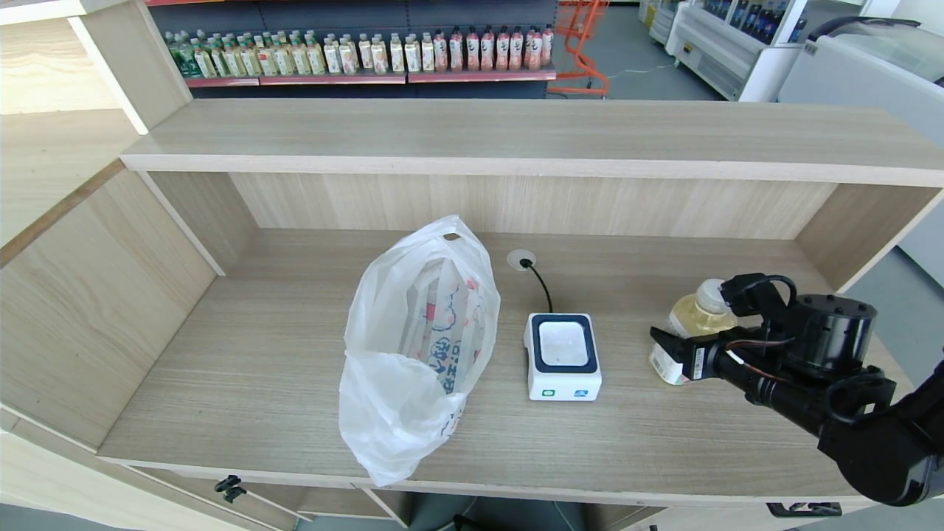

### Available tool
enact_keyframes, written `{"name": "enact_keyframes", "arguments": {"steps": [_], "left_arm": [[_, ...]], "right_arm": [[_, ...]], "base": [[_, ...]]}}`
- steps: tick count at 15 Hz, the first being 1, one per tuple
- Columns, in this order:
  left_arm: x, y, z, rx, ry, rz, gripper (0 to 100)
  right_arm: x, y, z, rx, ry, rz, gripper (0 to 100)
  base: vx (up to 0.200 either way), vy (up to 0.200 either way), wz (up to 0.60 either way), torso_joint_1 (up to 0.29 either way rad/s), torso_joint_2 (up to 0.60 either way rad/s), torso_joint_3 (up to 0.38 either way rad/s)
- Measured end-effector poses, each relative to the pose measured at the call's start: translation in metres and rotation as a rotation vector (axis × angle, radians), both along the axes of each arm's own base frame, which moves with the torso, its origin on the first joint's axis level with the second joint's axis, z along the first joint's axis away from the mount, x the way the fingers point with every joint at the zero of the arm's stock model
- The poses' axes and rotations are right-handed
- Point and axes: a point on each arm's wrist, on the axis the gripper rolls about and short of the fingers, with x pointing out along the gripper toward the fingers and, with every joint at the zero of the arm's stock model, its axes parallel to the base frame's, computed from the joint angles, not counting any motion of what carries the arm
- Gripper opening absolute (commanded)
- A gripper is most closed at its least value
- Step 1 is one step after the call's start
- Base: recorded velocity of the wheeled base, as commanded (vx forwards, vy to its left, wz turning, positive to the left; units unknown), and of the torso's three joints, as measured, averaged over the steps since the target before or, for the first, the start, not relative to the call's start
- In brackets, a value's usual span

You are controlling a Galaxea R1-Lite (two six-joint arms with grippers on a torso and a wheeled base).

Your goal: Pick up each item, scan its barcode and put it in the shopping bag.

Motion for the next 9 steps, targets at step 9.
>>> {"name": "enact_keyframes", "arguments": {"steps": [9], "left_arm": [[0.0, 0.0, 0.0, 0.0, 0.0, 0.0, 100]], "right_arm": [[-0.0011, -0.0015, -0.0013, -0.102, -0.041, 0.021, 0]], "base": [[0.0, 0.0, 0.0, 0.0, 0.0, 0.0]]}}
